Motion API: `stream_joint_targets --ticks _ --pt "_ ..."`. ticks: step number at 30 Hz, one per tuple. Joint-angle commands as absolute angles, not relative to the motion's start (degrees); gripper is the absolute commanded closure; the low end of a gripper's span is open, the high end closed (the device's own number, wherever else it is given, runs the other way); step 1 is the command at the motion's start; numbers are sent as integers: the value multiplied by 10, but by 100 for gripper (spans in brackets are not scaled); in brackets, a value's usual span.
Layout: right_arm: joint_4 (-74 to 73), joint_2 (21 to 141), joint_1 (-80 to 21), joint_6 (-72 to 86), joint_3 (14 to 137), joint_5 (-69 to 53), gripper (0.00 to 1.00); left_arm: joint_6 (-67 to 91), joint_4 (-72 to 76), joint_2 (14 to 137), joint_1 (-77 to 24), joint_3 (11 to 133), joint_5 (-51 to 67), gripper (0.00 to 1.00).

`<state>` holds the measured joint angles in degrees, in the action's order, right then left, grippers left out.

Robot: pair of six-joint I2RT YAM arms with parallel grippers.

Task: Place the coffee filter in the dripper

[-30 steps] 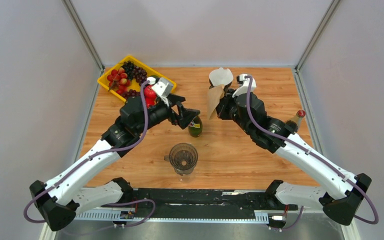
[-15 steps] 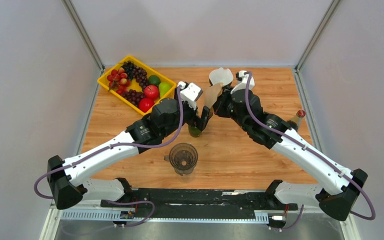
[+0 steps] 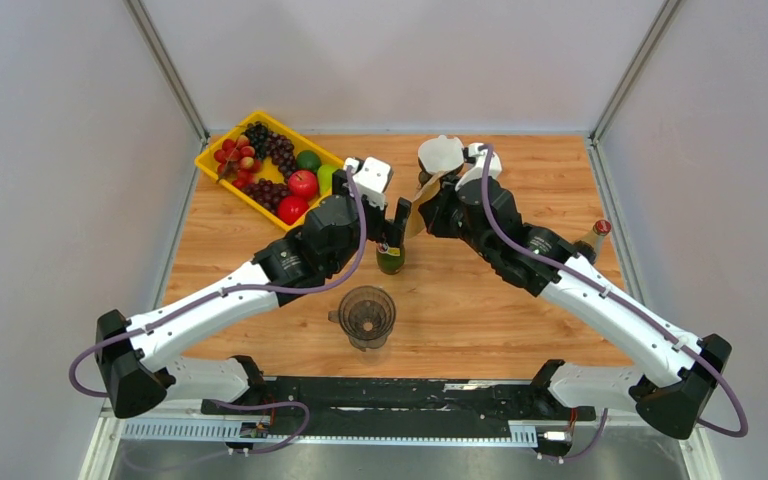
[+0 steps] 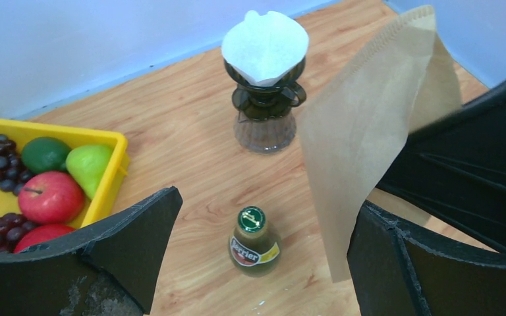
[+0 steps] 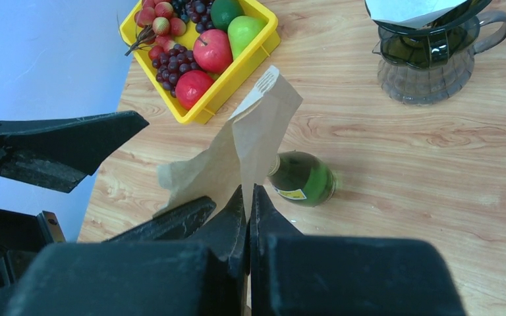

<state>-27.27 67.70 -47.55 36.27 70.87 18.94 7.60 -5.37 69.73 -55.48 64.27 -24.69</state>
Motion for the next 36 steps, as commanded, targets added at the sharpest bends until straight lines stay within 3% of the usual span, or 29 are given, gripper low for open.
stream_joint_targets --ticks 1,14,26,32,36 --pt "-269 679 -476 344 731 165 100 82 -34 700 -557 669 -301 0" --pt "-272 698 -476 329 746 142 100 64 -35 737 -562 692 -294 3" --pt "-289 685 -474 290 724 152 100 58 -46 739 -563 686 -335 67" --pt "-315 687 -465 278 728 179 100 57 -59 733 -563 680 -370 85" --pt "-328 688 -458 275 728 197 100 61 -66 729 -563 674 -383 88"
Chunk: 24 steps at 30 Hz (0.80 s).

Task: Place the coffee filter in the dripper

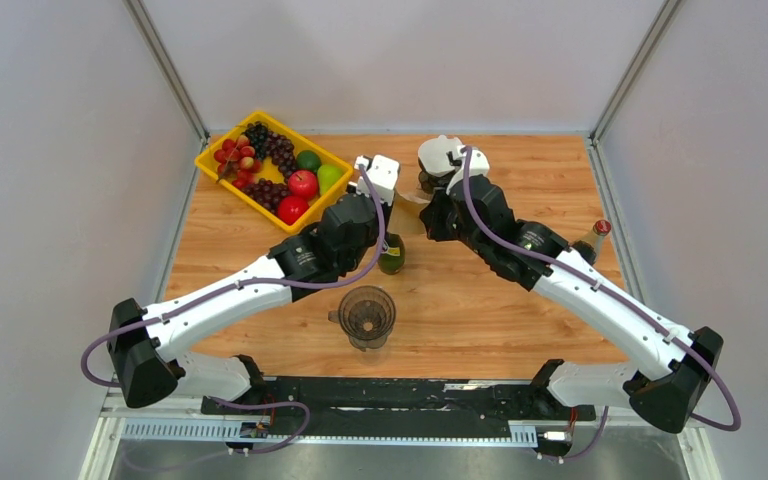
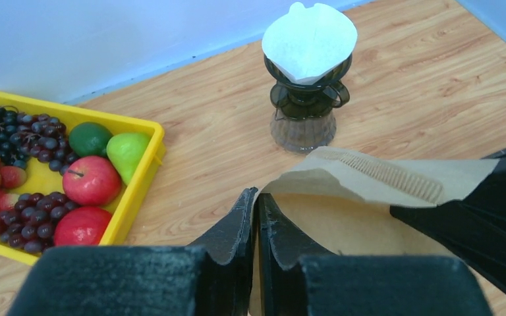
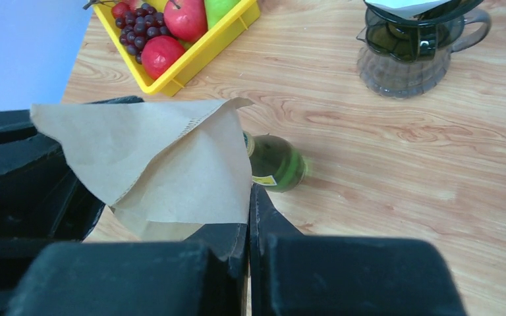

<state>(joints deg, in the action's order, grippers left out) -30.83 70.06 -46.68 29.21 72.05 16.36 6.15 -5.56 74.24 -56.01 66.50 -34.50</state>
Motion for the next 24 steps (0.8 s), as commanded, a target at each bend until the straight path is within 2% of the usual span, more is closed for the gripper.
stream_joint_targets --ticks 1,12,20,24 --pt "-329 688 -455 274 727 199 100 62 -70 728 -563 673 -386 88" --pt "-339 687 -442 271 730 184 98 88 -98 724 -563 672 -390 89" --pt "-296 688 -442 255 725 89 81 106 -103 721 -562 674 -331 97" --pt "-271 674 -442 243 714 62 67 110 -108 724 -562 676 -329 100"
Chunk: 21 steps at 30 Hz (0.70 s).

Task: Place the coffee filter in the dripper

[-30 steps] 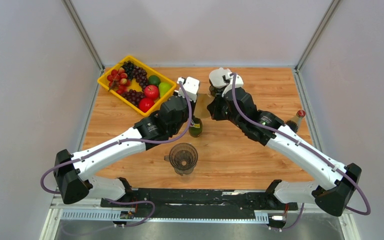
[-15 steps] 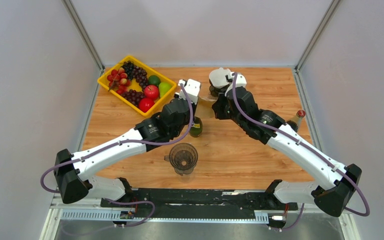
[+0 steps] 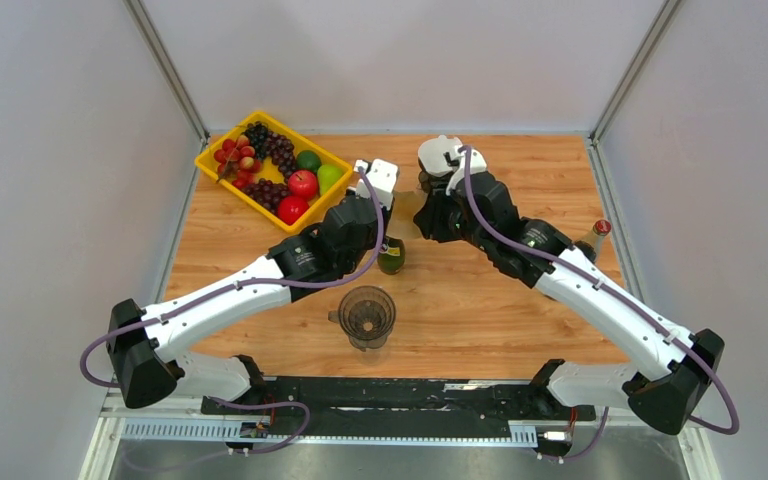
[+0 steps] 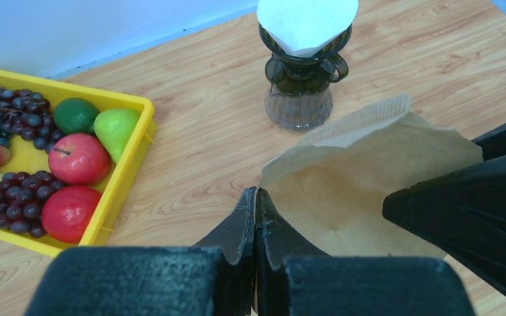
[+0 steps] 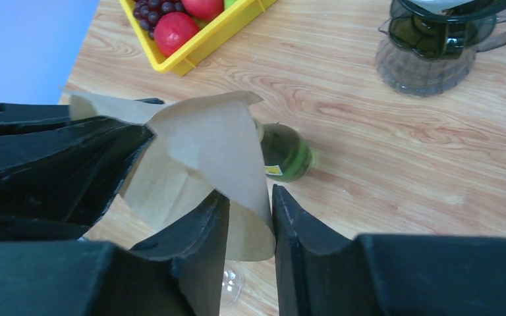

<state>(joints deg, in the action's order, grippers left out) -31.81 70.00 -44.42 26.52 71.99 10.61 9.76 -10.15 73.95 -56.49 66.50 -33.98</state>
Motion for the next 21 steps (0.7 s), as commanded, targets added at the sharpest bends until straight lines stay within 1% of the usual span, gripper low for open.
stream_joint_targets --ticks 1,3,6,9,10,15,19,21 --pt "-267 669 -442 238 713 53 62 112 -109 725 -562 679 -328 100" --pt "-255 655 -442 231 708 37 52 117 -114 728 -563 683 -329 100" --pt "-237 622 -442 219 693 29 30 122 -126 733 -563 692 -330 100" --pt "-224 589 -442 212 671 40 5 129 -137 740 -563 699 -338 100" --pt "-222 580 -442 212 665 49 1 131 -141 744 -563 705 -339 100" --pt "-223 543 -439 223 634 132 0 139 -164 762 -562 732 -346 100" --pt "-246 523 -417 248 615 216 0 160 -212 772 -555 771 -333 100" --pt "-260 520 -395 256 606 236 0 179 -240 774 -546 787 -317 100"
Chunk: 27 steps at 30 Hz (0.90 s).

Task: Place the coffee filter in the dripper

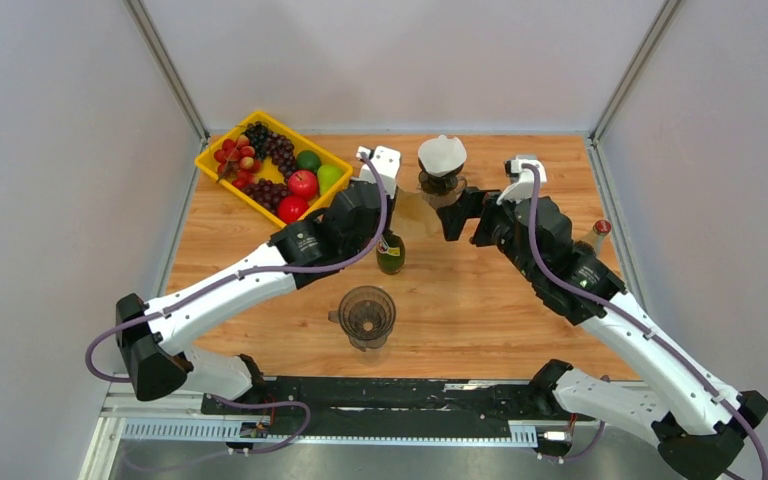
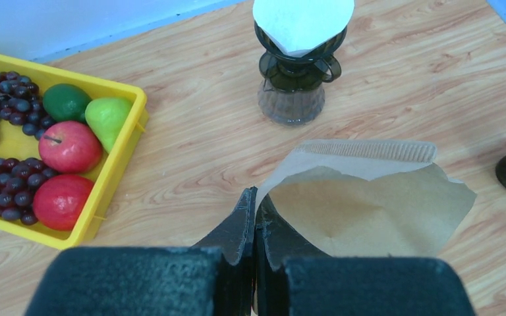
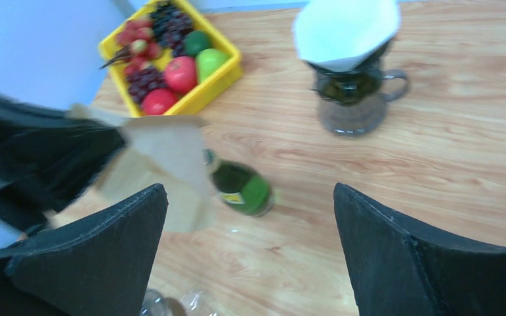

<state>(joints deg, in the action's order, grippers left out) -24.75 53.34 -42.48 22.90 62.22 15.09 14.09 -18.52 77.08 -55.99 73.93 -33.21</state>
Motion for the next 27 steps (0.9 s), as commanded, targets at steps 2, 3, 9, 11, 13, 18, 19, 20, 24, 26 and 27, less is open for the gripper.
stream_joint_targets --ticks 2,3,9,11,13,18,19,20,24,26,27 --pt "-269 523 -366 262 594 222 0 206 -266 771 -536 798 -301 100" --pt "-270 526 -354 265 587 212 0 212 -273 769 -531 800 -292 100" --pt "-272 542 -306 264 553 204 0 264 -362 716 -527 808 -237 100" --pt "-271 547 -293 256 543 193 0 281 -402 689 -527 804 -206 100" --pt "-270 553 -286 252 538 191 0 287 -438 655 -527 792 -162 100" --pt "-262 572 -282 244 537 169 0 292 -485 581 -527 758 -66 100" --pt "-261 575 -282 243 538 163 0 292 -511 570 -527 758 -61 99" --pt "-260 577 -283 241 538 158 0 292 -523 567 -527 760 -47 99" --pt "-258 587 -282 236 537 150 0 287 -583 563 -527 757 19 99" --pt "-257 592 -283 236 537 148 0 285 -607 568 -527 756 29 99" --pt "-257 595 -282 236 538 146 0 284 -617 570 -527 756 31 99"
